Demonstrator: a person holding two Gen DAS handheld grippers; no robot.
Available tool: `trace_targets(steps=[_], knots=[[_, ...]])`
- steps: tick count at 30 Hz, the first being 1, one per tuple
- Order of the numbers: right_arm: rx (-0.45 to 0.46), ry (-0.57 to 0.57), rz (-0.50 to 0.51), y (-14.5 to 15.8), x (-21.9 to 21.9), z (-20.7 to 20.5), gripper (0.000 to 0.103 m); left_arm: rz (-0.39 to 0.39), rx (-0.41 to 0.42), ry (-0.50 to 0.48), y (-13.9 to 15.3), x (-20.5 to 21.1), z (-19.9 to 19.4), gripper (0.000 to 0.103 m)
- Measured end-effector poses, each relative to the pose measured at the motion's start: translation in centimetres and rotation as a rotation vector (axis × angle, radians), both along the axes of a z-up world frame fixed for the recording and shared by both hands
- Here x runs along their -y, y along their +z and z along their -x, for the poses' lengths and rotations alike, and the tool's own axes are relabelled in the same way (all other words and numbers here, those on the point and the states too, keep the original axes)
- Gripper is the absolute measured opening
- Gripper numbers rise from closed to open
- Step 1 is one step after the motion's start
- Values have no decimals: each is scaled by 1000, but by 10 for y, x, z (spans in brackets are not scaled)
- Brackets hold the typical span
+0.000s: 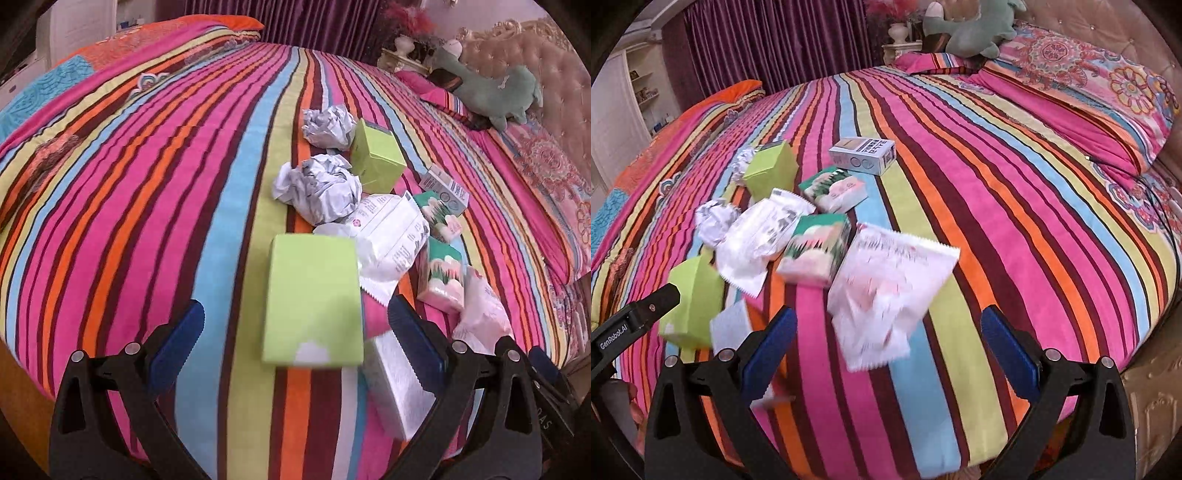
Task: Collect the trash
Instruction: 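Reach both tools toward the lime-green box and white wrapper on the bed, then grasp the lime-green box with left tool while right tool grasps white wrapper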
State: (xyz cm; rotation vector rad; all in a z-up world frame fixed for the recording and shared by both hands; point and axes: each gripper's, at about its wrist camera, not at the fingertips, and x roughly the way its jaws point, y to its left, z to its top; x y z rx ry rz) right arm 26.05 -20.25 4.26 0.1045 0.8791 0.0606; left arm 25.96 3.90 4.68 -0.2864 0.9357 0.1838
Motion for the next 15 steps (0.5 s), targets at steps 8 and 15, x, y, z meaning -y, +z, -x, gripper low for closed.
trace_targets(steps=[8,15], knots=[[-72,-11,7,-17,-1,-33,95,-16,-72,-3,-22,1,-31,97],[-98,12,33,-28,-3,-43,90,13,-114,-21,-39,-8,-37,60]])
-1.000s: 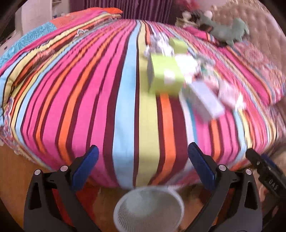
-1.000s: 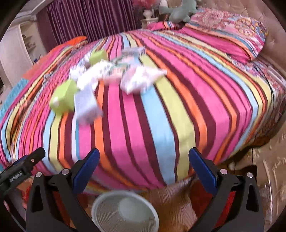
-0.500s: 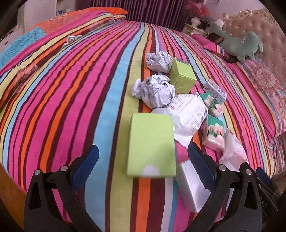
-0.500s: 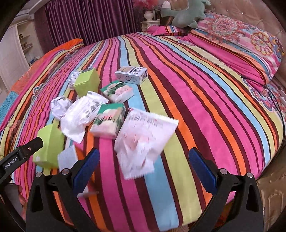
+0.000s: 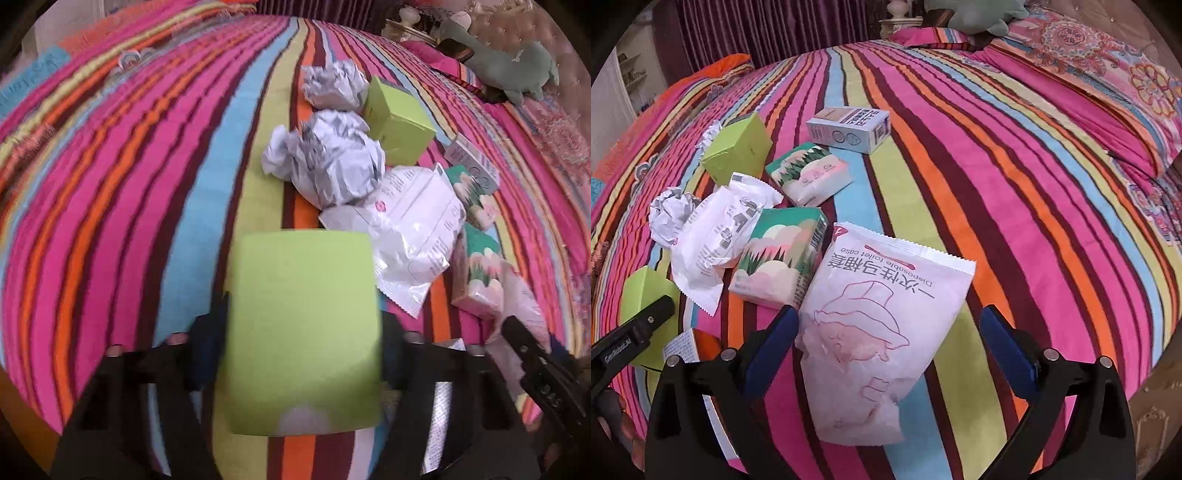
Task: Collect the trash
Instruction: 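Grasp the lime-green box with left tool while right tool grasps white wrapper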
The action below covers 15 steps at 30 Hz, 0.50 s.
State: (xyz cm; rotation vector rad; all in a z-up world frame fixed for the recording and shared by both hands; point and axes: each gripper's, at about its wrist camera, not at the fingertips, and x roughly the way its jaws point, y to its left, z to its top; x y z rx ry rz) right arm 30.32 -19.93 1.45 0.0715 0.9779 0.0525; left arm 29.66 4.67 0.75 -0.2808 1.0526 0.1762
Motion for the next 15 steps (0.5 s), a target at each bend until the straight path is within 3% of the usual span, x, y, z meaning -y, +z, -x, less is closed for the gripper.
trace_targets(steps=[2,4,15], knots=[[-13,19,-33,-3,2,0,70,-3,3,-10,0,0,1,60],[-16,26,-37,-2,3,2,65,-10,6,-20,0,1,2,60],[32,-3,-99,26,21,20,63,-7,36,-7,20,-11,18,59]])
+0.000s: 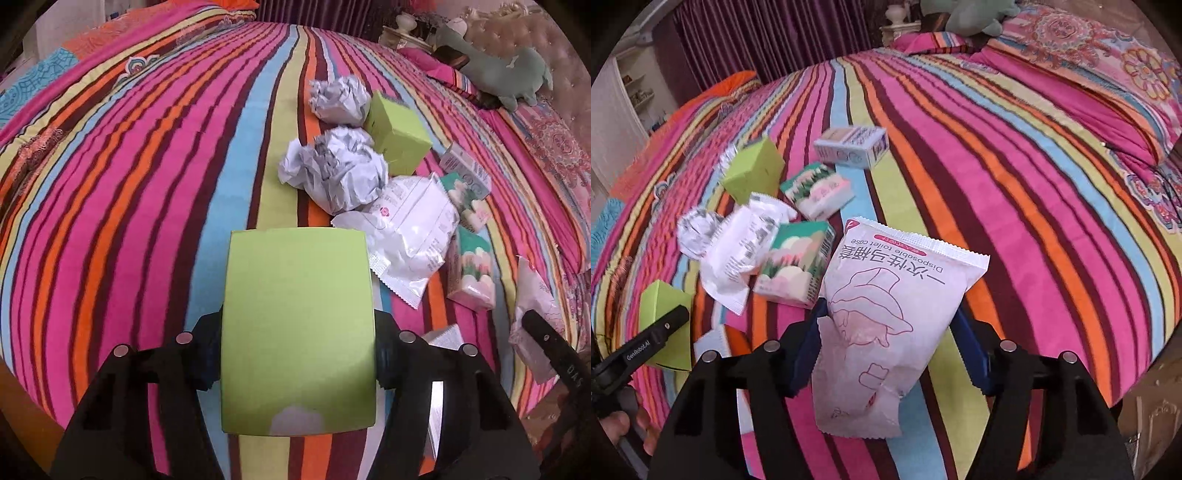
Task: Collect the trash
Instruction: 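Grasp the lime-green box with left tool while right tool grasps white wrapper, then carry both items over the wastebasket and open both tools to drop them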
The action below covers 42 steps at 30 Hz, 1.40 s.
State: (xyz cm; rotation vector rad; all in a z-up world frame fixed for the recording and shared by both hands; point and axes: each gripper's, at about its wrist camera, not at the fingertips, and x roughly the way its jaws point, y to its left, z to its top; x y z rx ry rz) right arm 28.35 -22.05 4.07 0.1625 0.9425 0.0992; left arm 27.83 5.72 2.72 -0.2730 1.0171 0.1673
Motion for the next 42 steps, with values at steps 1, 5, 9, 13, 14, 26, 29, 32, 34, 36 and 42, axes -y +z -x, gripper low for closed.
trace_targets(steps=[1,5,9,13,14,26,29,32,34,36,42], knots=[[5,1,-9,4,2,3,63,-1,7,-4,5,-1,4,59],[30,9,-32,17,5,20,63,-13,40,-23,22,-1,24,59],[48,10,-64,28,11,43,63,-12,62,-42,36,-1,48,59],[48,17,-107,33,14,67,63,-5,75,-75,44,1,84,59],[46,27,-123,33,14,77,63,0,77,-84,44,2,93,59],[-83,102,-203,-8,0,174,63,39,-55,-189,-7,32,218,59],[-150,101,-217,-31,-4,189,63,42,-120,-199,-33,38,232,59],[-270,98,-222,-61,-13,201,63,61,-211,-204,-66,45,239,59],[-361,102,-228,-86,-20,205,63,83,-294,-198,-92,48,241,59],[-437,95,-226,-107,-25,204,63,98,-373,-194,-115,50,241,59],[-624,65,-220,-158,-34,192,63,132,-579,-153,-170,51,234,59]])
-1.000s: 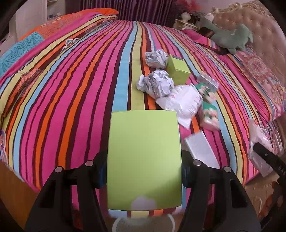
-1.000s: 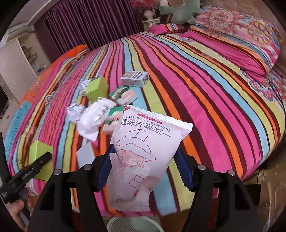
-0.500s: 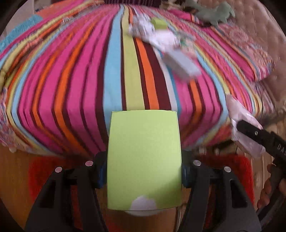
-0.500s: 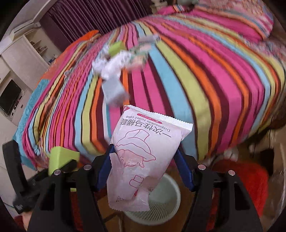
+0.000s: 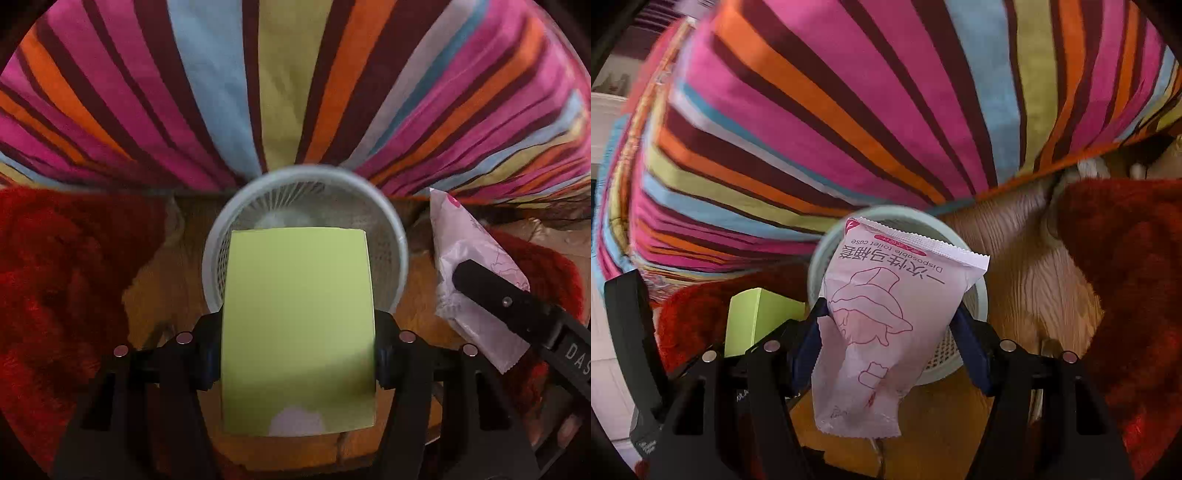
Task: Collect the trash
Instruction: 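Carry both items over the wastebasket and open both tools to drop them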
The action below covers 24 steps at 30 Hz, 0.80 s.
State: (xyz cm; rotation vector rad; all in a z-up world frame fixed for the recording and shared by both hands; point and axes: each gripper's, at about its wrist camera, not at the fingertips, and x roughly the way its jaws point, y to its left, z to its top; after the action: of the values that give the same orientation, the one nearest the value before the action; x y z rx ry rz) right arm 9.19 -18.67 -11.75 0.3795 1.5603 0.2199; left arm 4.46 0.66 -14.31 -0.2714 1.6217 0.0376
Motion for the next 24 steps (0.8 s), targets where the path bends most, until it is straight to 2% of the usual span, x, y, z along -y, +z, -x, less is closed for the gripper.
trace_targets(steps=[2,7,16,17,18,20,21,24], knots=[[-55,7,22,-19,-7,-6,63,-1,-62,0,-16,3,-2,59],[-127,13,56,-56,-14,2,63,-22,-135,-44,-46,15,-1,59],[-168,60,69,-86,-20,6,63,-20,-228,-54,-80,18,-4,60],[-176,63,66,-88,-20,7,64,-16,-236,-53,-83,19,-4,61],[-181,67,68,-92,-22,7,64,-15,-244,-52,-85,19,-4,68],[-182,77,73,-95,-23,6,78,-24,-248,-49,-85,18,-3,78],[-183,77,82,-97,-22,7,81,-28,-244,-45,-84,17,-3,81],[-183,71,91,-97,-20,6,82,-32,-242,-33,-85,16,-3,81]])
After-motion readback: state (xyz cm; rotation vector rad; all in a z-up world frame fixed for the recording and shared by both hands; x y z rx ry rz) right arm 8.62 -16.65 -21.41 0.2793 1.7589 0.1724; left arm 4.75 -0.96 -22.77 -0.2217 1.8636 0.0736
